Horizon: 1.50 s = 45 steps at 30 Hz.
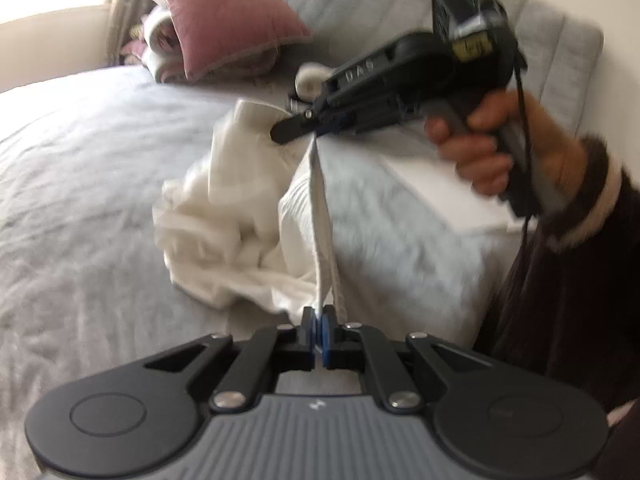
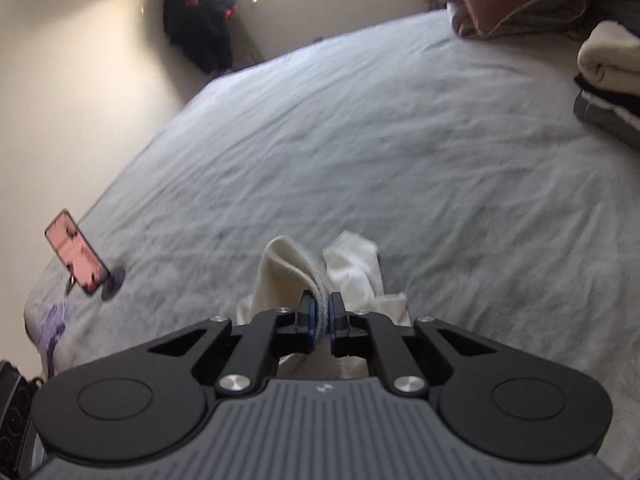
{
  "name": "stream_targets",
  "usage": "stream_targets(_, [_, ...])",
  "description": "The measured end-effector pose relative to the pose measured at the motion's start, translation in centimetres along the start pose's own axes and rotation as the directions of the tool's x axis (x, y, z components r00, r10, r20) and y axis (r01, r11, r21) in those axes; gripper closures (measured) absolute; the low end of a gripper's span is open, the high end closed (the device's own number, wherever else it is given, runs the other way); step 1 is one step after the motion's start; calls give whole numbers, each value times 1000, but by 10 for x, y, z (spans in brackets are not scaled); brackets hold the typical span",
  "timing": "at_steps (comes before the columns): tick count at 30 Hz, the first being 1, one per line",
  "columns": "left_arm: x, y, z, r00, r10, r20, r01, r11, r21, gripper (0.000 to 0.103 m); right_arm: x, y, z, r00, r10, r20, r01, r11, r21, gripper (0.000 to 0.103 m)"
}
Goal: Fold clothes
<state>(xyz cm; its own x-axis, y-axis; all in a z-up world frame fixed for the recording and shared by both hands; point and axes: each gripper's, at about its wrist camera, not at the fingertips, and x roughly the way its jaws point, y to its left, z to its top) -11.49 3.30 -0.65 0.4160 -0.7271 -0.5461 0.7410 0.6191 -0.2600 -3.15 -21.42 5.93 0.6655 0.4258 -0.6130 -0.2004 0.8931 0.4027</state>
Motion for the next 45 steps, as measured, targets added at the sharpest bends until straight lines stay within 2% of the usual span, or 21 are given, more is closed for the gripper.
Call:
stream_targets(6, [-30,18,16,991,14,132,-3,997,-83,101,-1,28,37,998,17,59,-18,1000,10,96])
stream_targets(10, [-49,45,24,978,83,191,-51,985,-168,101,19,45,63,998,28,64,-30,999,34,96])
stream_targets(15, [-71,82,32,952,181,246,-108,953,-284,101,58,65,88,996,51,71,-56,996,67,96])
stream_targets(19, [-80,116,32,930,280,239,-175,908,-382,101,97,87,102,996,62,66,-67,996,65,96])
stream_targets(22, [-83,138,31,905,371,208,-254,864,-434,101,128,106,108,996,68,62,-71,997,42,96])
stream_targets(28, [-84,192,22,862,499,89,-374,745,-552,101,193,138,110,996,87,28,-88,996,13,96])
stream_targets(32, [-89,217,10,816,577,2,-462,656,-596,101,235,157,108,994,111,-10,-111,994,-1,96])
stream_targets(36, [-94,231,6,759,649,-48,-542,590,-598,101,269,174,103,991,126,-36,-127,992,-16,96])
stream_targets(40, [-95,239,5,676,731,-93,-638,518,-569,101,295,188,101,986,156,-58,-157,988,-13,96])
stream_targets(43, [-94,241,5,620,773,-135,-698,465,-545,101,312,198,97,981,178,-73,-180,984,-15,96])
stream_targets(44, [-94,242,5,603,784,-149,-715,448,-537,101,317,202,96,980,185,-79,-187,982,-13,96])
stream_targets(45, [-93,244,5,593,789,-162,-725,436,-533,101,321,204,95,978,190,-85,-192,981,-12,96])
